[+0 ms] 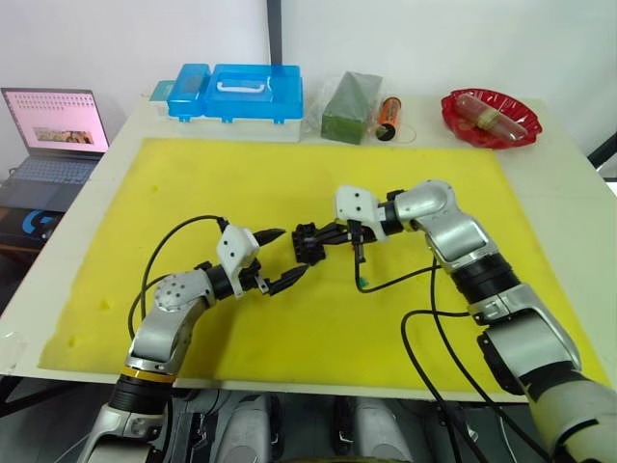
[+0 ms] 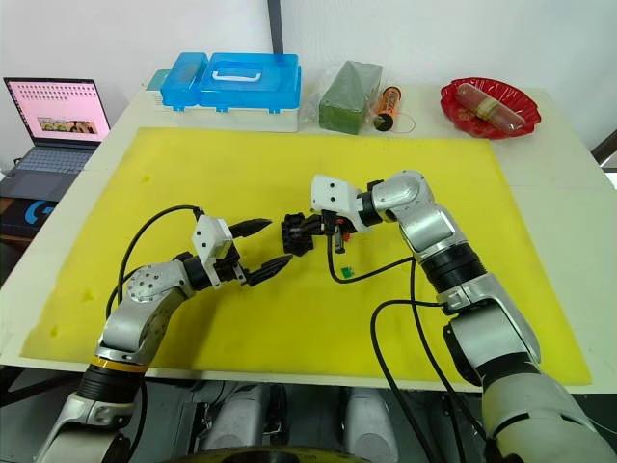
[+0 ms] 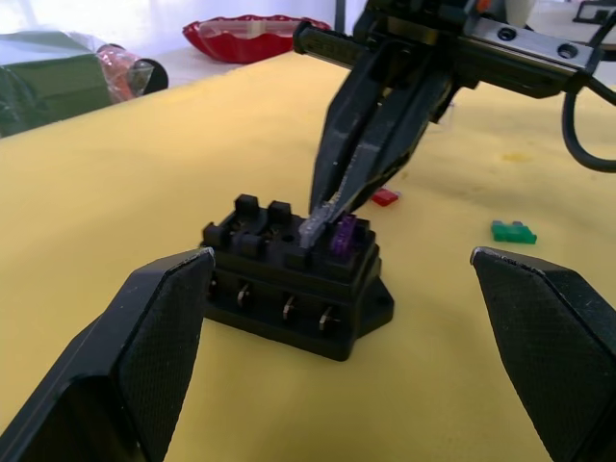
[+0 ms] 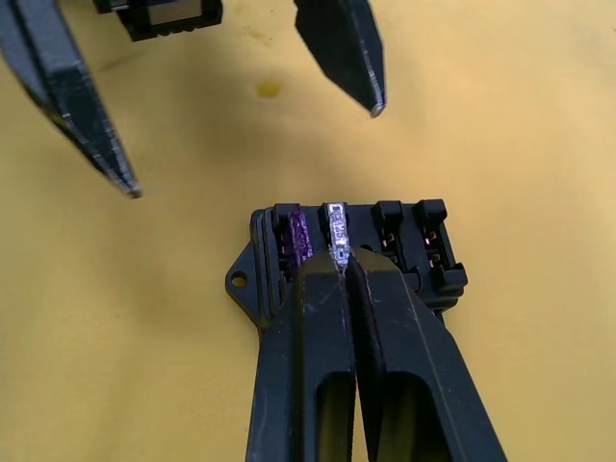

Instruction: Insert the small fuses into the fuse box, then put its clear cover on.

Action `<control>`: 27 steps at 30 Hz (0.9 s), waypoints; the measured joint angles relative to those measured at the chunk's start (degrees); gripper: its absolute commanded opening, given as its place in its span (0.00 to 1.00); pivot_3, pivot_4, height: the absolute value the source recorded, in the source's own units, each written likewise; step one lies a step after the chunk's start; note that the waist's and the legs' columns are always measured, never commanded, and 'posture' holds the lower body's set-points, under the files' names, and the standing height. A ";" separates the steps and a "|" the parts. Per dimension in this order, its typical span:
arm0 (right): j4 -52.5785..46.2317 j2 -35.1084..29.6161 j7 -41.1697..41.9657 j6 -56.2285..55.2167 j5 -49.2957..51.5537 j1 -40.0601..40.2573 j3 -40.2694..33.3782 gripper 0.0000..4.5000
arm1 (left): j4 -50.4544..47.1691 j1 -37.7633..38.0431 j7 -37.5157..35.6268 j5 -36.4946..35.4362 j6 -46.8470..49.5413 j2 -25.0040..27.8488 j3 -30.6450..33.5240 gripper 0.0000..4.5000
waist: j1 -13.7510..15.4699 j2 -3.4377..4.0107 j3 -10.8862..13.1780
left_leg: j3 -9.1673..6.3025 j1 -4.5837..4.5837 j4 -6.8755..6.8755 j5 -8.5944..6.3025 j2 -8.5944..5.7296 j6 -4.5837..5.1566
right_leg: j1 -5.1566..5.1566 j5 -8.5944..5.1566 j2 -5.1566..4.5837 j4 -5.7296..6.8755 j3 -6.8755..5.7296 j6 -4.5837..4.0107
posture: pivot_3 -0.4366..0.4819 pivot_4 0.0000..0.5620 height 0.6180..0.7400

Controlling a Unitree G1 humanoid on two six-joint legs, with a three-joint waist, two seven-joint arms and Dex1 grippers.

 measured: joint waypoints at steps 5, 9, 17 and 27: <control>1.35 0.15 -0.12 -0.96 -0.86 -0.67 0.04 0.11 | 0.02 0.00 0.14 -0.01 -0.01 0.00 0.00 1.00 | 0.01 0.00 0.00 | 0.00 0.03 0.00 0.00 0.00 0.00 | 0.03 0.00 0.00 0.00 0.00 0.00 | 0.48 0.27 1.00; 2.13 0.21 -0.71 -1.10 -1.29 -0.74 -0.50 0.37 | 0.12 -0.01 0.32 -0.01 -0.03 0.00 0.00 1.00 | -0.02 0.01 0.00 | 0.00 0.05 -0.01 0.00 0.00 0.00 | 0.05 0.00 0.00 -0.01 0.00 0.00 | 0.48 0.27 1.00; 0.75 0.18 -0.29 0.06 -0.78 -0.21 -1.04 0.44 | 0.29 -0.05 0.55 -0.01 -0.10 0.00 0.00 1.00 | -0.02 0.01 0.00 | 0.00 0.07 -0.02 0.00 0.01 0.00 | 0.06 0.00 0.00 -0.01 0.00 0.00 | 0.48 0.27 1.00; -5.84 -0.58 1.01 4.26 2.35 0.83 -3.88 0.44 | 0.72 -0.24 0.31 -0.06 -0.39 0.03 0.04 1.00 | 0.04 0.01 0.00 | 0.00 0.07 -0.02 -0.02 0.00 0.03 | 0.06 0.00 -0.01 -0.01 0.00 0.00 | 0.48 0.27 1.00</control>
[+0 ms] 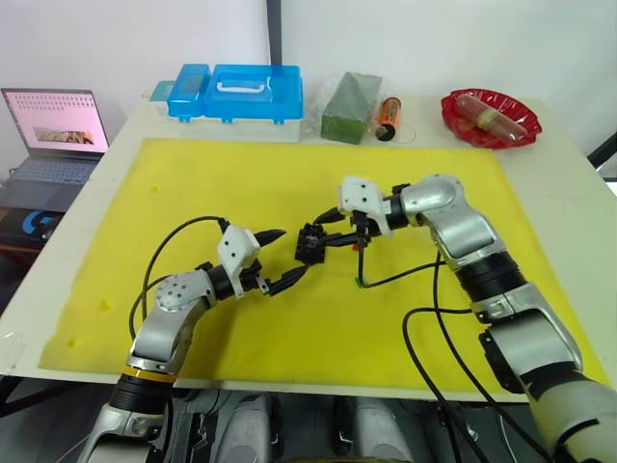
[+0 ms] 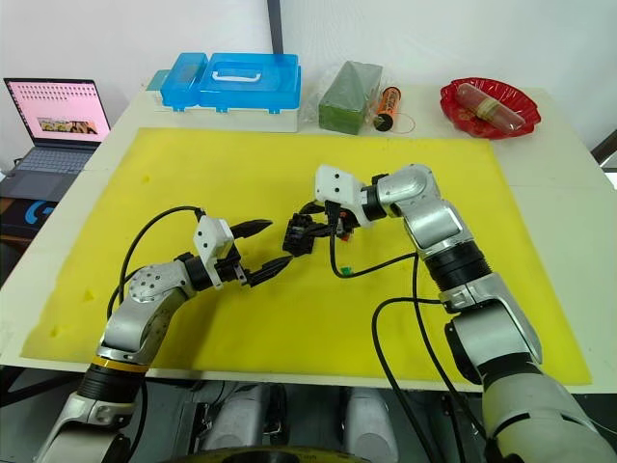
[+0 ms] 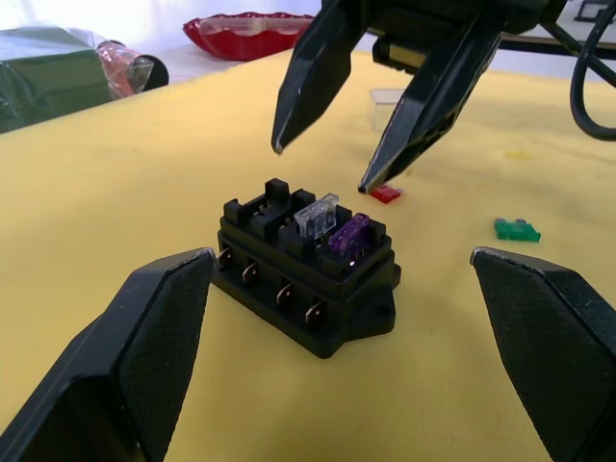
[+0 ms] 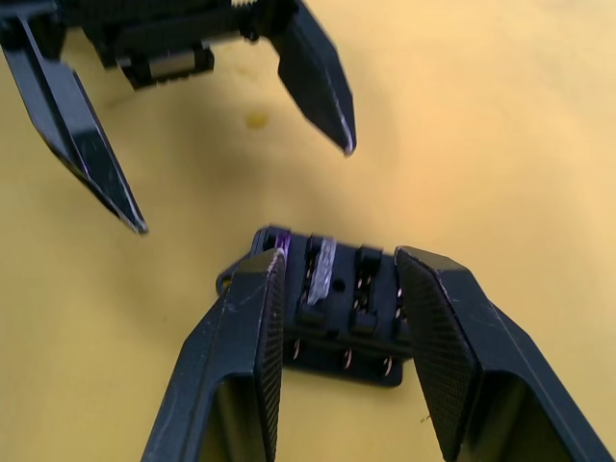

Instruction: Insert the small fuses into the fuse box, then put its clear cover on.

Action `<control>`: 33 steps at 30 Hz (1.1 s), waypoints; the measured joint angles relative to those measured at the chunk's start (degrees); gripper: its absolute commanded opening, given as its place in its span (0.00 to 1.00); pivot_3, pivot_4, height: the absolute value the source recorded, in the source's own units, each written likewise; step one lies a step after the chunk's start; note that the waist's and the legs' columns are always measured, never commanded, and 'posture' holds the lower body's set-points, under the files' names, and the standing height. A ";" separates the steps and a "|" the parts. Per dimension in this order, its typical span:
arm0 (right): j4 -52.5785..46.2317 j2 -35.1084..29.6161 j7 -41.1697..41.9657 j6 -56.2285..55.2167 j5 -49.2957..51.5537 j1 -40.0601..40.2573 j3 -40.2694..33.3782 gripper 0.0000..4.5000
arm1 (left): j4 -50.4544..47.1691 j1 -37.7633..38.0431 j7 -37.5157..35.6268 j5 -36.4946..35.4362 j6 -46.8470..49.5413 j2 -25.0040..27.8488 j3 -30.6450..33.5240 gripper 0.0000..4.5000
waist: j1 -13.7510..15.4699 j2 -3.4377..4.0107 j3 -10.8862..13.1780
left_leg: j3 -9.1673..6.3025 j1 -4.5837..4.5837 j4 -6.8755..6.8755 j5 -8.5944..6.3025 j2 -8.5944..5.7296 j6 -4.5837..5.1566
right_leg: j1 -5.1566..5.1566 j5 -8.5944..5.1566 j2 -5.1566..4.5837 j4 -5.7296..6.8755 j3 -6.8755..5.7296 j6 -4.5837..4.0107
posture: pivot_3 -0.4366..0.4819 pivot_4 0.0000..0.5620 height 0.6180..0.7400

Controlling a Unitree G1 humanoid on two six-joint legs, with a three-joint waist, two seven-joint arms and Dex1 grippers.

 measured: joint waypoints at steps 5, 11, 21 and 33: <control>-2.04 -0.28 -0.65 1.43 0.92 0.76 -0.69 0.35 | 0.00 -0.04 0.04 0.00 -0.06 -0.04 0.00 1.00 | -0.04 0.00 0.00 | 0.00 0.00 0.00 -0.01 0.00 0.02 | 0.00 0.00 0.00 0.00 0.00 0.00 | 0.48 0.27 1.00; -2.09 0.73 -2.09 2.11 0.93 1.91 -0.66 0.01 | 0.77 -1.53 0.04 0.00 -0.10 -0.07 0.02 1.00 | 0.00 0.00 0.00 | 0.01 0.00 0.00 -0.01 -0.01 0.02 | 0.00 0.00 0.00 -0.01 0.00 0.00 | 0.48 0.27 1.00; 0.31 2.54 -4.53 1.46 0.70 2.40 -0.43 0.01 | 0.97 -1.53 0.04 0.00 -0.10 -0.05 0.02 1.00 | -0.02 0.00 0.00 | 0.00 0.00 0.00 -0.01 -0.01 0.01 | 0.00 0.00 0.00 0.00 0.00 0.00 | 0.48 0.27 1.00; 1.48 2.95 -5.13 -0.24 -0.35 3.50 -0.09 0.01 | 0.95 -1.51 0.21 0.00 0.03 0.05 0.02 1.00 | -0.04 0.00 0.00 | 0.00 0.01 -0.01 -0.01 0.00 0.01 | 0.01 0.00 0.00 0.00 0.00 0.00 | 0.48 0.27 1.00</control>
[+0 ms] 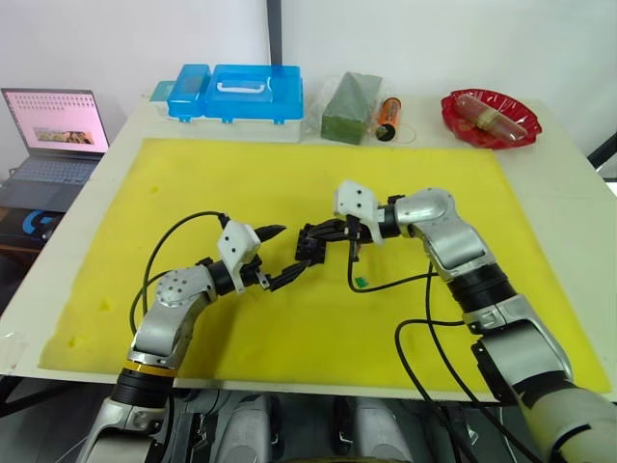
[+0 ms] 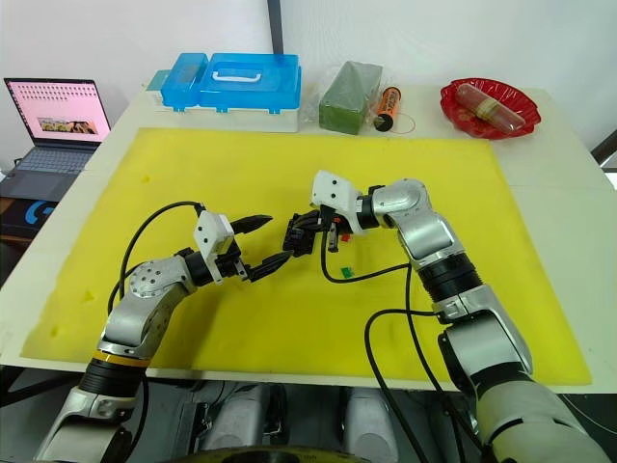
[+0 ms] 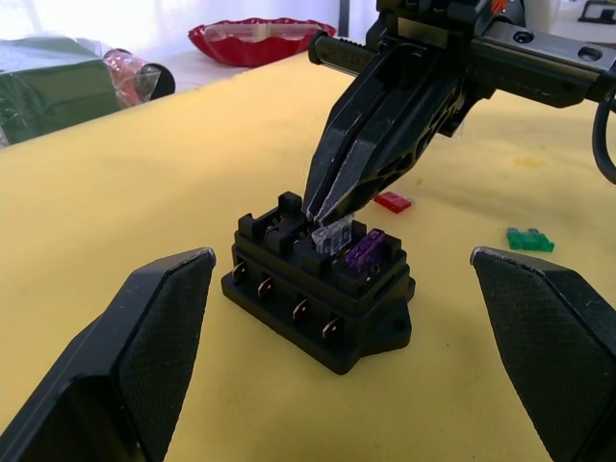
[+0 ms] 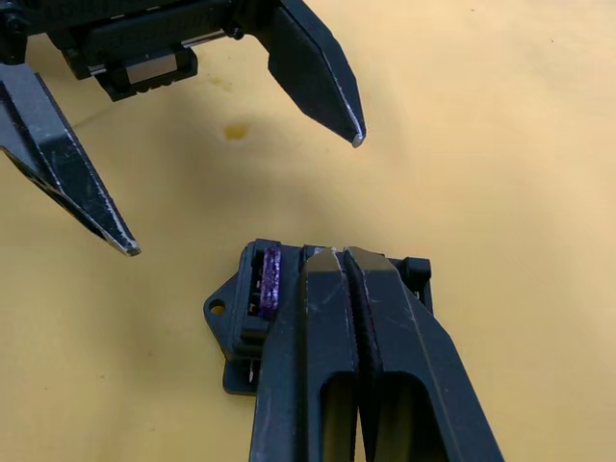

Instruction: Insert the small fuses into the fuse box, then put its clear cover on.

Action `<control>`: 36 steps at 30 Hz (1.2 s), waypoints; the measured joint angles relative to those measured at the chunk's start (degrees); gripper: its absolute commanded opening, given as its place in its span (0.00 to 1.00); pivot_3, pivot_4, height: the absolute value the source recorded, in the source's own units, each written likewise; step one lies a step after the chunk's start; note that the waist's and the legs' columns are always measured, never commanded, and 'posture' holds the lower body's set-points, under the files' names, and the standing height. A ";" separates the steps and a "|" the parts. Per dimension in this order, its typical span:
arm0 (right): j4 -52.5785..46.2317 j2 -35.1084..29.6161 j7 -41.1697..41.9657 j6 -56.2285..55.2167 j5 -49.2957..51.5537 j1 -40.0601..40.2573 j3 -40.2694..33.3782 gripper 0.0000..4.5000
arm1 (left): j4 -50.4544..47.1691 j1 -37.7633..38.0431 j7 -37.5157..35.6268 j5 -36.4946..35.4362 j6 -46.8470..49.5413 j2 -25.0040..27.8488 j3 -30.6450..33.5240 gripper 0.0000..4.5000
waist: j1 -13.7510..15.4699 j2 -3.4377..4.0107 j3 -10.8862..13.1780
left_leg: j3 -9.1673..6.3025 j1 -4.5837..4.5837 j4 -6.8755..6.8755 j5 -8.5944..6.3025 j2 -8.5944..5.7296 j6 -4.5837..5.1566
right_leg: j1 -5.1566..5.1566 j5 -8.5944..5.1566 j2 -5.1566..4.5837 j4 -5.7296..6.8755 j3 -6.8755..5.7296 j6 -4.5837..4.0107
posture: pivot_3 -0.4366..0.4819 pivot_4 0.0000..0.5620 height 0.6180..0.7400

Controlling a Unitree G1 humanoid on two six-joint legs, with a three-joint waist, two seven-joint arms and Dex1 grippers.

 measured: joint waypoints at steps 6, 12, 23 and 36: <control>-0.20 0.03 -0.39 -0.66 -0.01 1.13 0.00 0.01 | 0.00 0.04 0.07 0.00 0.05 0.06 0.00 1.00 | 0.01 0.00 0.00 | -0.01 0.06 0.00 -0.01 0.00 0.02 | 0.06 0.00 0.00 0.00 0.00 0.00 | 0.48 0.27 1.00; -0.25 0.03 -1.13 -1.89 -0.54 1.58 0.15 0.01 | -0.01 0.05 0.23 -0.03 0.31 0.14 0.00 1.00 | 0.00 0.00 0.00 | -0.02 0.17 -0.01 -0.04 0.00 0.07 | 0.19 0.00 0.00 -0.02 0.00 0.00 | 0.48 0.27 1.00; 2.25 0.46 -1.71 -6.24 -1.34 1.90 -0.30 0.01 | -0.82 0.05 0.38 -2.46 3.63 0.22 1.17 1.00 | 0.00 0.02 -0.02 | -0.13 0.42 -0.01 -0.16 0.00 0.27 | 0.52 0.00 -0.01 -0.06 -0.10 0.00 | 0.48 0.27 1.00; -30.32 -7.63 -10.72 18.19 15.88 11.12 -18.87 0.61 | 1.77 -0.86 -8.97 -8.90 8.70 17.51 12.42 1.00 | 0.93 0.09 0.04 | -0.21 0.20 -0.03 -0.24 -0.04 0.32 | 0.37 -0.01 -0.12 -0.19 -0.26 -0.01 | 0.48 0.27 1.00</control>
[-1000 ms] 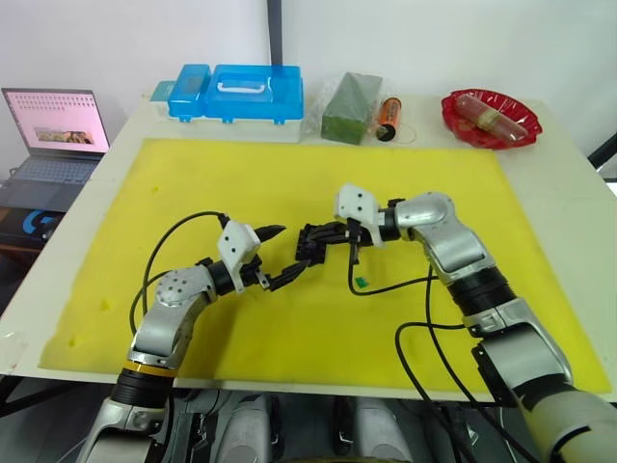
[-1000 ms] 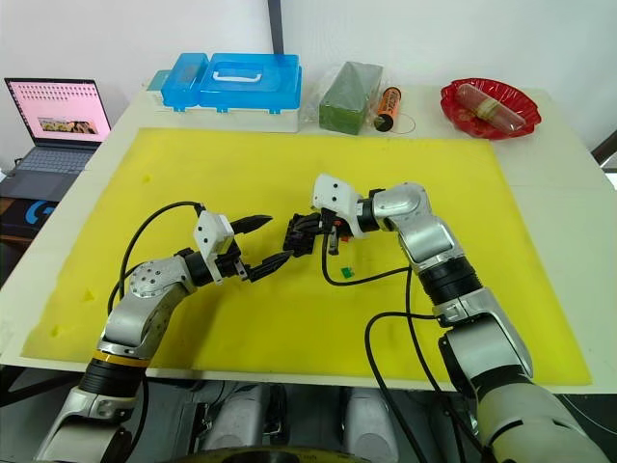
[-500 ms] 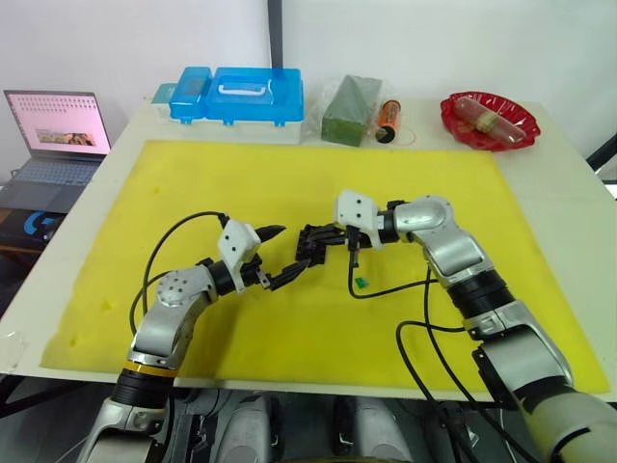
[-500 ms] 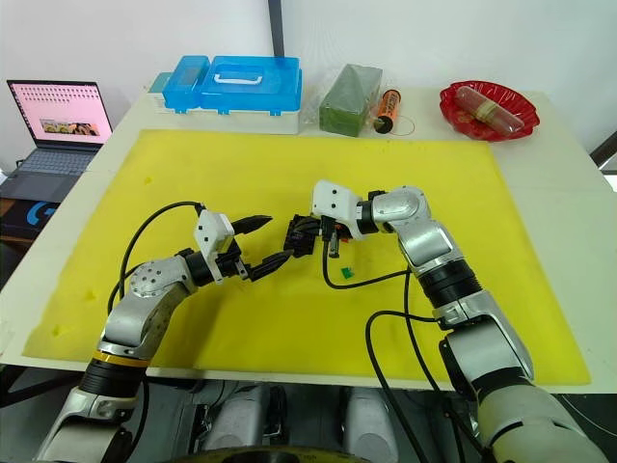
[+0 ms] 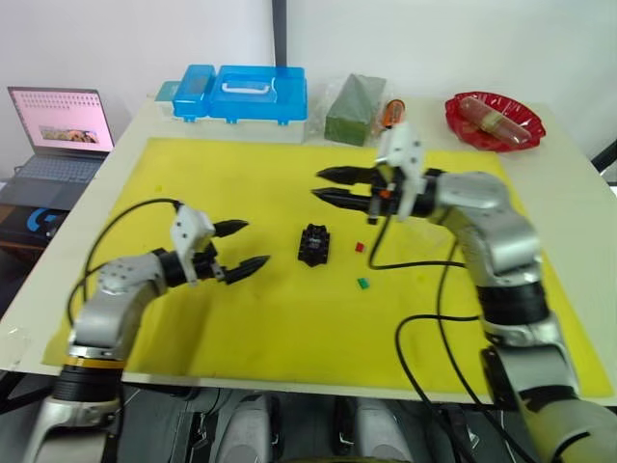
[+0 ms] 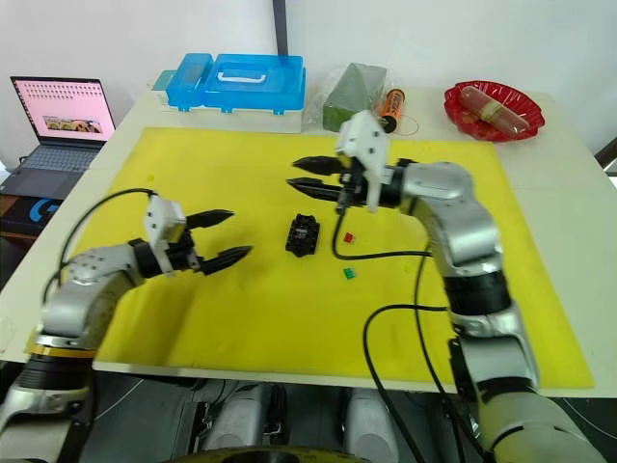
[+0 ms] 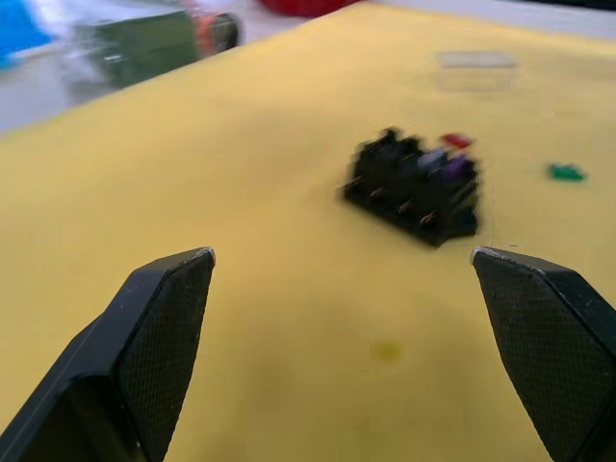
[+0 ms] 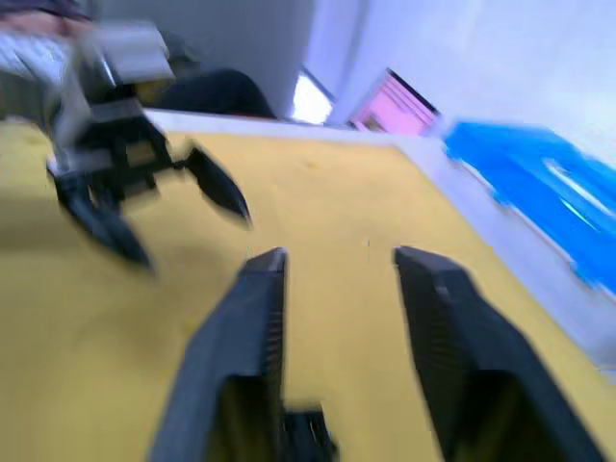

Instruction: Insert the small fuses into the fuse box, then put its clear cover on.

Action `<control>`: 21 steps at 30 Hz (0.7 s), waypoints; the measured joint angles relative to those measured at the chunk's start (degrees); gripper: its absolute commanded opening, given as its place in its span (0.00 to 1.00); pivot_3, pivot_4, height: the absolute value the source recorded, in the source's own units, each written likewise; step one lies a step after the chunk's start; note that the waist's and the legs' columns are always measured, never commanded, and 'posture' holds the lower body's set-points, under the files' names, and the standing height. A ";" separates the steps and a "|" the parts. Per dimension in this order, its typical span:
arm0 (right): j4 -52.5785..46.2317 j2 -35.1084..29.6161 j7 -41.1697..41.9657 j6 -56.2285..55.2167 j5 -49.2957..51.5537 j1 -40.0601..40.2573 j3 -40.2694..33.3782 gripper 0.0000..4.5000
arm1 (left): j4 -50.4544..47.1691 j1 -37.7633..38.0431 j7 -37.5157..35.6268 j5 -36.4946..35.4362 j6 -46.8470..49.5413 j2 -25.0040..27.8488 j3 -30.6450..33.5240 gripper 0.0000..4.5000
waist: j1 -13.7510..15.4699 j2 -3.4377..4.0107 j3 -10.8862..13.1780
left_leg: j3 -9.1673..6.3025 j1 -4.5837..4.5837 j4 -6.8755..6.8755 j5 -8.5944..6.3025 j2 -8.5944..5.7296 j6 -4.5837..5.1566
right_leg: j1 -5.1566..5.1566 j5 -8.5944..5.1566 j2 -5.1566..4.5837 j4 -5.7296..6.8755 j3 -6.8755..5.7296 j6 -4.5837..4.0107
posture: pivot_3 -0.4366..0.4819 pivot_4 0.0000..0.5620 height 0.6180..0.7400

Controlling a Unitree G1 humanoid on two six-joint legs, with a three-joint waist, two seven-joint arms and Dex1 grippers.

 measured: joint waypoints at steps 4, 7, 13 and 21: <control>-0.46 -11.42 -0.87 -1.62 -2.94 13.18 -7.77 0.91 | 8.63 0.12 -1.55 0.53 -1.91 6.77 5.61 1.00 | 0.53 -0.04 0.03 | 0.00 -0.02 -0.01 -0.02 0.00 0.03 | -0.03 -0.04 0.03 -0.02 -0.03 0.03 | 0.48 0.27 1.00; 5.33 -17.96 -0.94 -6.17 -5.82 24.58 -17.08 1.00 | 16.62 -0.18 -1.35 1.65 -5.34 10.73 10.71 1.00 | 0.46 0.00 0.05 | 0.08 -0.02 -0.03 -0.05 -0.02 0.08 | -0.02 -0.06 0.01 -0.05 -0.01 0.07 | 0.48 0.27 1.00; 17.51 -19.56 0.09 -15.44 -5.68 33.67 -26.62 1.00 | 25.68 1.32 -1.75 3.56 -12.47 10.46 12.41 1.00 | -0.27 0.05 0.02 | 0.19 0.11 -0.04 -0.05 0.09 0.07 | 0.00 -0.06 0.05 -0.01 0.04 0.07 | 0.48 0.27 1.00; 16.73 -19.33 -3.21 -14.32 -3.46 32.89 -27.73 1.00 | 26.46 0.86 -1.63 3.94 -14.77 9.16 12.19 1.00 | -0.76 0.05 0.02 | 0.15 0.08 -0.04 -0.05 0.08 0.06 | 0.00 -0.06 0.00 0.00 0.06 0.07 | 0.48 0.27 1.00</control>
